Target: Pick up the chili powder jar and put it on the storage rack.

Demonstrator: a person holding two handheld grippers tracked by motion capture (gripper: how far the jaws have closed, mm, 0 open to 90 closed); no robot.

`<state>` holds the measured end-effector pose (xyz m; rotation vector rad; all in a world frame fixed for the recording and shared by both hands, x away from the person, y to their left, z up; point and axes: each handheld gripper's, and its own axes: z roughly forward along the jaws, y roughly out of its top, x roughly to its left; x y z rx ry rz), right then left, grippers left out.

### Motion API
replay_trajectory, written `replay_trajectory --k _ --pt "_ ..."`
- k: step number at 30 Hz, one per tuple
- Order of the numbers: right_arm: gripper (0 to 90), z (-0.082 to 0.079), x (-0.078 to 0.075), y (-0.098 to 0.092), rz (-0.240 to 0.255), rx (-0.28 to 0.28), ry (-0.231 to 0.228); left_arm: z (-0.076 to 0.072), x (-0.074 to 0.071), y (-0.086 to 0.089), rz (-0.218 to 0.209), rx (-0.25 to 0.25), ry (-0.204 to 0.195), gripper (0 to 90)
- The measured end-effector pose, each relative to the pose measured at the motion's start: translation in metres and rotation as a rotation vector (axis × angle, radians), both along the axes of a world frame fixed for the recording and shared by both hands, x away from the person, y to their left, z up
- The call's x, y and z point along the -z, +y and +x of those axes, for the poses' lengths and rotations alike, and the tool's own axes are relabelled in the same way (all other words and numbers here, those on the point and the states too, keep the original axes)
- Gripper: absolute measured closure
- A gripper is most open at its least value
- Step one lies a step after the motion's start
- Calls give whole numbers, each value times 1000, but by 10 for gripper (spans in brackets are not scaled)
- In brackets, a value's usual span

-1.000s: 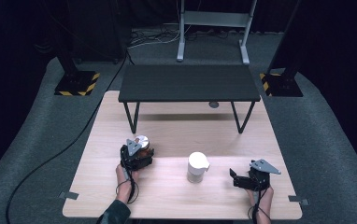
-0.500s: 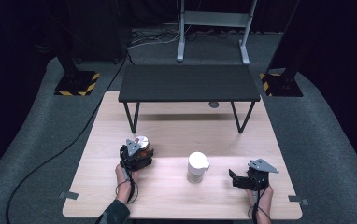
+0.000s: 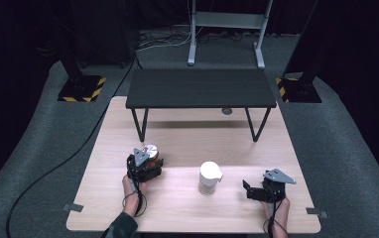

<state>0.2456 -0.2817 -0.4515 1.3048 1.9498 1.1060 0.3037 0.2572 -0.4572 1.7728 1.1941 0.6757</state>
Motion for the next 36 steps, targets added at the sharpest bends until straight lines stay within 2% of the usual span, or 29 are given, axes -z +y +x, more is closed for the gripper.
replay_trajectory --k 14,36 --pt "0 0 0 0 -3 -4 1 -2 -13 -2 -3 23 -22 314" --pt "0 1 0 0 -2 -5 4 3 -30 3 -31 59 -21 314"
